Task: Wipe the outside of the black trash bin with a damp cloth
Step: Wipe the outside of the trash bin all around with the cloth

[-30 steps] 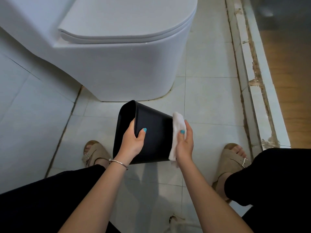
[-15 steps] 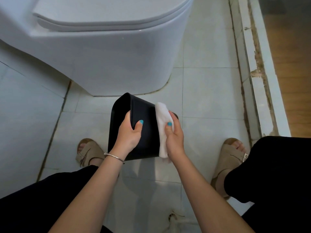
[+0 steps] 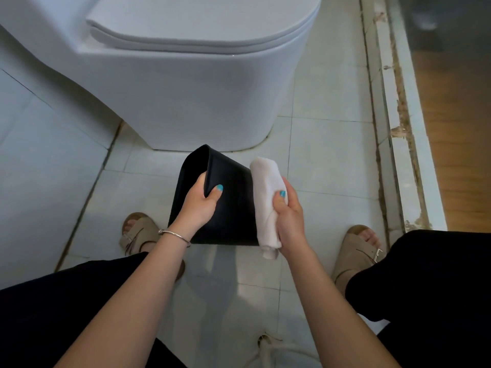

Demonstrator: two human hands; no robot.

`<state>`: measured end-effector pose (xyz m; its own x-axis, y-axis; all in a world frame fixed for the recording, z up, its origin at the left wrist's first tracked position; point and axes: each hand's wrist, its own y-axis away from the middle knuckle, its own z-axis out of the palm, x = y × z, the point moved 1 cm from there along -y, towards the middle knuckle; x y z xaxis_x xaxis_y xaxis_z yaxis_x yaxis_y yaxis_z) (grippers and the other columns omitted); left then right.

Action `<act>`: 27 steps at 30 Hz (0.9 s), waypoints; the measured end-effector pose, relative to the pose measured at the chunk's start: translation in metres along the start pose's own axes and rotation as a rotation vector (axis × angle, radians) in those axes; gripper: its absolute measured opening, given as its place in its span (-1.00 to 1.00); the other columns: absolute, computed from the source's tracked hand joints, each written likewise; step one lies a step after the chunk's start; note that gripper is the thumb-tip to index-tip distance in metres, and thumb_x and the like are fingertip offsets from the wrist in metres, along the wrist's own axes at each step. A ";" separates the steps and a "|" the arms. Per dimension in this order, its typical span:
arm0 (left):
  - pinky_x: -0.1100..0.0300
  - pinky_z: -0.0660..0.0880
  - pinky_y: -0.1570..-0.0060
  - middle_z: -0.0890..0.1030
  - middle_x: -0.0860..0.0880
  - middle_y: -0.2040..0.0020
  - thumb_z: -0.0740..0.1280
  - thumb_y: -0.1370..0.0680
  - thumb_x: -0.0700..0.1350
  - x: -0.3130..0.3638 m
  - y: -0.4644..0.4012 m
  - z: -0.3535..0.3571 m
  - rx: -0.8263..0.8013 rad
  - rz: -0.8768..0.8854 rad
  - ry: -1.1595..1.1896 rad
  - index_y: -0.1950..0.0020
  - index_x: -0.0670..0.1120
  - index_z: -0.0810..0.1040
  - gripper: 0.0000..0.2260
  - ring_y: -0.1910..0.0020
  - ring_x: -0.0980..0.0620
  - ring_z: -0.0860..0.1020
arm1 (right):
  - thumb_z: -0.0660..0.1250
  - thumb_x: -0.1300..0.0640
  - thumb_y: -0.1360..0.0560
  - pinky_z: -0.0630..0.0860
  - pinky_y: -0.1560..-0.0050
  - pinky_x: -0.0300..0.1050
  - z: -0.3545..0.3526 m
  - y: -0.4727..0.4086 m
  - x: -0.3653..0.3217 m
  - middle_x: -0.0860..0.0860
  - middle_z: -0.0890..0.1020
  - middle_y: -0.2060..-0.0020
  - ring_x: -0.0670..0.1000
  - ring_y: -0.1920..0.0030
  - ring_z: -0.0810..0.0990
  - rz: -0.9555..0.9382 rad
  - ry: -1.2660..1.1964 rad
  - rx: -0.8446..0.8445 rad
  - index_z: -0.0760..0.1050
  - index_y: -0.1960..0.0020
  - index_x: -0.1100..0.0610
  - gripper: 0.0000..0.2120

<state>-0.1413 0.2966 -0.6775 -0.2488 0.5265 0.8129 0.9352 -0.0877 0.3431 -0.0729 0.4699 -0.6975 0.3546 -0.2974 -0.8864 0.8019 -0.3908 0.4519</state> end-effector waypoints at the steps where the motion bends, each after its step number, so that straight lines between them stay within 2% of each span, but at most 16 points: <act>1: 0.07 0.40 -0.28 0.51 0.01 -0.28 0.24 -0.61 -0.07 0.003 0.000 -0.001 -0.024 -0.001 0.022 -0.44 0.00 0.33 -0.61 -0.25 0.01 0.47 | 0.20 0.05 -0.62 0.46 -0.29 0.15 -0.006 0.000 0.000 -0.04 0.53 -0.25 0.04 -0.22 0.53 0.004 0.009 0.022 0.42 -0.15 -0.33 -0.74; 6: 0.12 0.36 -0.31 0.50 0.06 -0.30 0.21 -0.63 -0.06 0.019 -0.001 -0.007 -0.170 0.046 -0.017 -0.44 0.03 0.37 -0.64 -0.30 0.06 0.44 | 0.16 0.04 -0.62 0.51 -0.21 0.19 -0.024 0.006 0.000 -0.01 0.51 -0.25 0.08 -0.17 0.54 0.059 0.003 0.080 0.39 -0.21 -0.30 -0.74; 9: 0.07 0.33 -0.37 0.48 0.08 -0.34 0.22 -0.62 -0.06 0.021 0.000 -0.008 -0.245 0.081 -0.066 -0.45 0.05 0.36 -0.62 -0.34 0.09 0.41 | 0.14 0.03 -0.63 0.53 -0.19 0.14 -0.031 0.008 -0.003 0.00 0.50 -0.25 0.08 -0.16 0.53 0.075 -0.017 0.094 0.36 -0.32 -0.22 -0.70; 12: -0.01 0.35 -0.37 0.47 0.11 -0.35 0.23 -0.62 -0.04 0.020 0.002 -0.008 -0.268 0.098 -0.159 -0.44 0.10 0.35 -0.62 -0.35 0.08 0.40 | 0.14 0.04 -0.64 0.56 -0.02 0.01 -0.037 0.009 -0.008 0.00 0.50 -0.22 0.07 -0.12 0.54 0.071 -0.056 0.116 0.34 -0.38 -0.18 -0.67; 17: 0.05 0.34 -0.37 0.46 0.09 -0.36 0.21 -0.62 -0.07 0.028 0.010 0.001 -0.176 0.154 -0.122 -0.45 0.05 0.35 -0.62 -0.36 0.09 0.39 | 0.12 0.05 -0.65 0.53 0.05 -0.09 -0.034 0.017 -0.007 -0.01 0.50 -0.23 0.00 -0.09 0.54 0.080 -0.185 0.142 0.31 -0.43 -0.13 -0.64; 19: 0.12 0.37 -0.31 0.51 0.07 -0.30 0.21 -0.63 -0.08 0.037 0.013 0.004 -0.113 0.153 -0.059 -0.43 0.01 0.39 -0.65 -0.30 0.09 0.44 | 0.11 0.03 -0.65 0.53 0.07 -0.12 -0.023 0.021 -0.003 -0.01 0.49 -0.24 -0.02 -0.07 0.53 0.073 -0.203 0.156 0.29 -0.44 -0.14 -0.64; 22: 0.21 0.42 -0.17 0.58 0.06 -0.15 0.20 -0.62 -0.13 0.045 0.019 0.011 -0.046 0.137 0.036 -0.34 -0.03 0.46 -0.72 -0.16 0.08 0.52 | 0.10 0.03 -0.66 0.52 -0.04 -0.08 -0.006 0.024 0.000 -0.02 0.47 -0.27 0.00 -0.13 0.52 0.033 -0.197 0.168 0.28 -0.42 -0.17 -0.65; 25: 0.16 0.43 -0.20 0.59 0.09 -0.13 0.21 -0.61 -0.12 0.045 0.027 0.021 0.002 0.125 0.078 -0.32 0.01 0.47 -0.72 -0.14 0.10 0.52 | 0.10 0.03 -0.65 0.49 -0.19 0.01 0.008 0.026 -0.001 -0.04 0.45 -0.28 0.03 -0.20 0.49 -0.001 -0.135 0.131 0.29 -0.40 -0.19 -0.66; 27: 0.11 0.43 -0.24 0.57 0.09 -0.21 0.20 -0.61 -0.09 0.045 0.029 0.029 0.014 0.120 0.039 -0.37 0.05 0.44 -0.68 -0.19 0.09 0.50 | 0.11 0.04 -0.65 0.49 -0.11 -0.08 0.013 0.030 0.001 -0.05 0.46 -0.26 0.00 -0.17 0.50 0.009 -0.156 0.105 0.30 -0.38 -0.19 -0.68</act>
<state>-0.1179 0.3424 -0.6445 -0.1444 0.4799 0.8654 0.9621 -0.1364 0.2361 -0.0549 0.4463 -0.6831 0.2764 -0.4296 -0.8597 0.7417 -0.4735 0.4750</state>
